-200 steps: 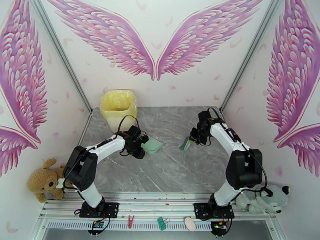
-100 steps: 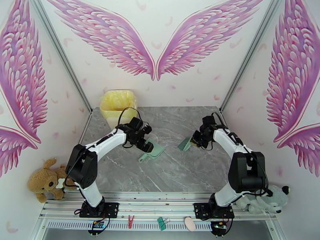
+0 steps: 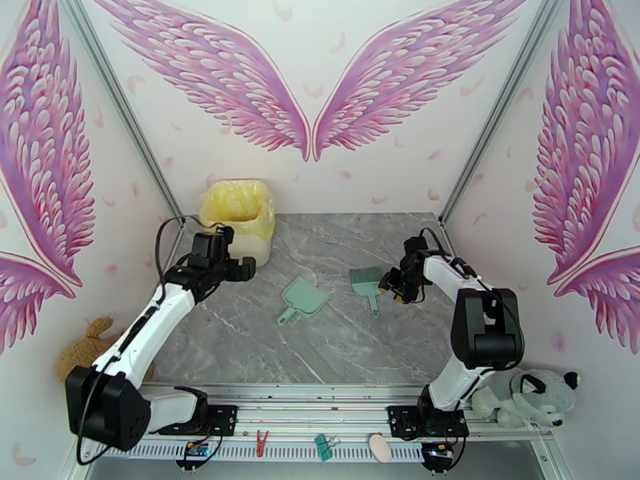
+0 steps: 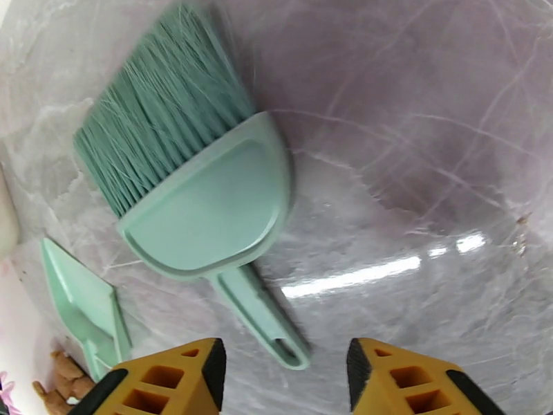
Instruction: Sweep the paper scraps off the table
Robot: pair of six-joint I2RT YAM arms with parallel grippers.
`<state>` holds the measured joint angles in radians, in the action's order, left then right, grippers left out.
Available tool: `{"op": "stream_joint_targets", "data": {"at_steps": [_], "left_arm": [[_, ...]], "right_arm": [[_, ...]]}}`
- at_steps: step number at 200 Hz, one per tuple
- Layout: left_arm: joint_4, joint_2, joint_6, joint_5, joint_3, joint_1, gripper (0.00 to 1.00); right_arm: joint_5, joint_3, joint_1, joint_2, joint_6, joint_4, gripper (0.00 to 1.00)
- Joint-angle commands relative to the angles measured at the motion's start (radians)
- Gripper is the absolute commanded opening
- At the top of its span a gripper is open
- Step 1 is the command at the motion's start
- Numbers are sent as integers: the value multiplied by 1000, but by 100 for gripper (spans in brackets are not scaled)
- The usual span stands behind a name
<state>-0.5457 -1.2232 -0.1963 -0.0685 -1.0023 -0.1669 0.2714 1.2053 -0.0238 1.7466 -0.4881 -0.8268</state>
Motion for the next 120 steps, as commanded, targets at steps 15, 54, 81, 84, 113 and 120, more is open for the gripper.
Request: {"op": "stream_joint_targets", "data": {"at_steps": [15, 54, 81, 84, 113, 120], "left_arm": [[98, 134, -66, -217, 170, 84, 99], [94, 161, -81, -397, 205, 106, 99], [206, 172, -105, -270, 267, 161, 99], [225, 174, -102, -265, 277, 162, 99], [474, 231, -66, -316, 447, 162, 99], [570, 258, -46, -334, 504, 162, 99]], "right_arm": [[-92, 30, -7, -76, 99, -18, 69], [-307, 64, -8, -208, 148, -31, 93], [-422, 37, -8, -295, 191, -4, 99], [-423, 30, -8, -302, 200, 2, 99], [-452, 45, -7, -304, 221, -71, 99], [-493, 46, -7, -302, 217, -94, 99]]}}
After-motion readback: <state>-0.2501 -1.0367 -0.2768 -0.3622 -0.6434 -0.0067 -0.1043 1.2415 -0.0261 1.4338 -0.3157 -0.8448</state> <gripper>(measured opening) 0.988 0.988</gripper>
